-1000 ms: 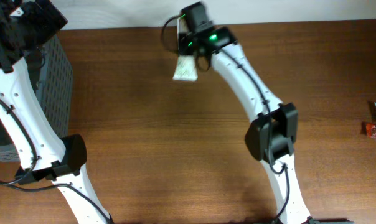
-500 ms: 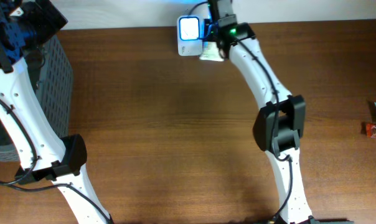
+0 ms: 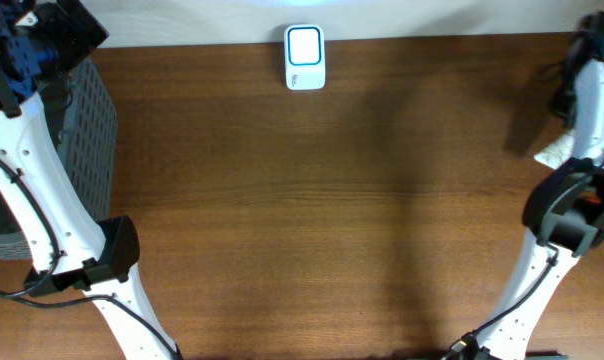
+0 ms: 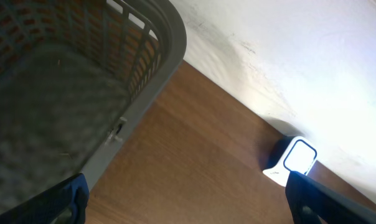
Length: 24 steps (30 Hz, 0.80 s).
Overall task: Scan the item barcode
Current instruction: 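Carry the tube right and lay it at the table edge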
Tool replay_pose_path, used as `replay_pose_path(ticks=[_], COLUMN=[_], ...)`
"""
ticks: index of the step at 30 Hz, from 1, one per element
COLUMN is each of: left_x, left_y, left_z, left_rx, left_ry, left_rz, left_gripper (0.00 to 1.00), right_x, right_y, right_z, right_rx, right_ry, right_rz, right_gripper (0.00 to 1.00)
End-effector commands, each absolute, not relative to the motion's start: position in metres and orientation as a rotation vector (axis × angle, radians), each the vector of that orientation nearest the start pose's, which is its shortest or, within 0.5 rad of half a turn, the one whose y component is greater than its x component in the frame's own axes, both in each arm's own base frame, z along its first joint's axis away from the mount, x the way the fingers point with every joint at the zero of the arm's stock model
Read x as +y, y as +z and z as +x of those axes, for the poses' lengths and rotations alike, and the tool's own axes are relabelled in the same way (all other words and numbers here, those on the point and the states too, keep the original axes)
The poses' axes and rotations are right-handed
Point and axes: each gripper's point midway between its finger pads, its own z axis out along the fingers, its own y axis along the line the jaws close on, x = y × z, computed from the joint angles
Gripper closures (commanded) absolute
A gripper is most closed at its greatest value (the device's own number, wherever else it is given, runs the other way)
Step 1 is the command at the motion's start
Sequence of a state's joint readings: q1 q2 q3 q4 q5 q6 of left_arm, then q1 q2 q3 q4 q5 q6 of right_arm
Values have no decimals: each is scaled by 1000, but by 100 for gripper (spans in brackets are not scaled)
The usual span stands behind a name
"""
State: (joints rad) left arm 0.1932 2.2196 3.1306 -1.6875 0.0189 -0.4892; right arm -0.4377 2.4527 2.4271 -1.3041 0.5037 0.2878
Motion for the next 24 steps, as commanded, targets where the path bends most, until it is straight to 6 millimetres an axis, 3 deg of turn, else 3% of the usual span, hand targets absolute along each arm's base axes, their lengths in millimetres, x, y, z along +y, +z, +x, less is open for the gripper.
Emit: replay_pose_path(ticks=[1, 2, 3, 6, 8, 10, 13, 15, 16, 17, 21, 22, 24], left_x=[87, 87, 87, 87, 87, 87, 87, 87, 87, 87, 87, 87, 87], left_y=[392, 391, 391, 391, 391, 391, 391, 391, 392, 391, 391, 391, 391], left_z=[444, 444, 444, 444, 444, 444, 444, 444, 444, 444, 444, 444, 444], left_rx=[2202, 2202, 2202, 2202, 2202, 2202, 2202, 2202, 2202, 2202, 2202, 2202, 2202], left_ry=[-163, -163, -163, -163, -163, -163, -163, -163, -163, -163, -163, -163, -163], left_rz=[-760, -760, -760, -760, -760, -760, -760, -760, -760, -760, -760, -760, -760], left_gripper=[1, 1, 1, 1, 1, 1, 1, 1, 1, 1, 1, 1, 1], right_x=[-329, -334, -335, -326, -306, -280, -223, -177, -144, -123, -39, -16, 12], right_y=[137, 135, 131, 142, 165, 200, 269, 314, 344, 361, 411, 416, 412], right_z=[410, 399, 388, 359, 358, 362, 358, 342, 336, 331, 303, 293, 275], right_rx=[2572, 2592, 2624, 2663, 2650, 2613, 2554, 2528, 2497, 2469, 2396, 2395, 2426], right_ry=[-751, -730, -704, -661, -545, -399, -211, -132, -71, -27, 68, 102, 129], right_rz=[1213, 1247, 1277, 1384, 1388, 1339, 1182, 1043, 890, 817, 472, 381, 219], right_gripper=[29, 6, 1, 1, 1, 1, 1, 1, 1, 1, 1, 1, 1])
